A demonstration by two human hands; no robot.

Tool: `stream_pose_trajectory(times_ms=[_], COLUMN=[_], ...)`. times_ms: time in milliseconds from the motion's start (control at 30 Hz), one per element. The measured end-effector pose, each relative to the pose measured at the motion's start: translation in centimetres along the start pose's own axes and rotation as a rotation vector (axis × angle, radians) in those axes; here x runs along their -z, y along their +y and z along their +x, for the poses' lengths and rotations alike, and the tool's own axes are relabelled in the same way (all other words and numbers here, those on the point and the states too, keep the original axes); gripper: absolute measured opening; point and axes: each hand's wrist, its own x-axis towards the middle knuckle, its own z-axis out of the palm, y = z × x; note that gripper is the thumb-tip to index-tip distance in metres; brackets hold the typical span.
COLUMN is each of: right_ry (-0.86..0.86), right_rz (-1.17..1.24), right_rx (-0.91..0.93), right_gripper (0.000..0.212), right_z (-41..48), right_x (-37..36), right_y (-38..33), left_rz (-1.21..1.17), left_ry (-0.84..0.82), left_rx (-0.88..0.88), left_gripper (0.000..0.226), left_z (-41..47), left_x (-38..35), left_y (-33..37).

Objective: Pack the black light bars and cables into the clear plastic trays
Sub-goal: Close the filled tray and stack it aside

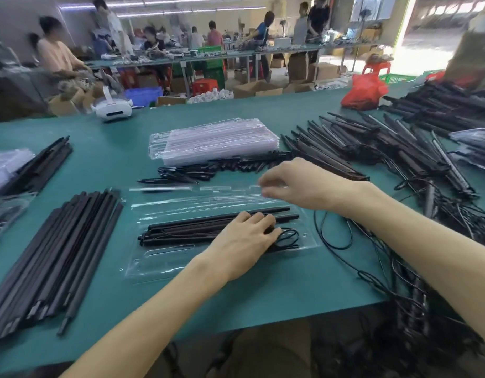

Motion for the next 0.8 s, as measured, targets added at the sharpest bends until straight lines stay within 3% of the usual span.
stream_pose_trajectory(times_ms=[167,300,433,700,800], right_ry=[-0.152,-0.201,-0.074,0.22,0.231], right_rz=[0.214,0.494,0.699,0.504,0.59], right_rx=[-0.019,-0.073,-0.149,-0.405,-0.509], right_gripper=[0.044,0.05,0.042,0.059,0.07], right_z=[-1.7,-3.1,-4.3,-5.6,-6.1], right_x=[-0.8,-2.2,-4.0,-6.9,-7.4], right_y=[1.6,3.2,4.5,5.1,5.1], left_rz=[0.005,0.027,0.043,0.015,-0.051], left_ry=[-0.097,-0.183,-0.179,-0.098,-0.1], left_rx=[0.034,0.116,0.213,0.219,0.256], left_gripper=[0.062,0.041,0.071,0.065,0.066], left_z=[0.1,0.6,0.6,-0.3,-0.1], left_x=[0.6,1.1,0.8,-0.9,-1.1], left_y=[0.8,2.2,4.2,4.8,4.8])
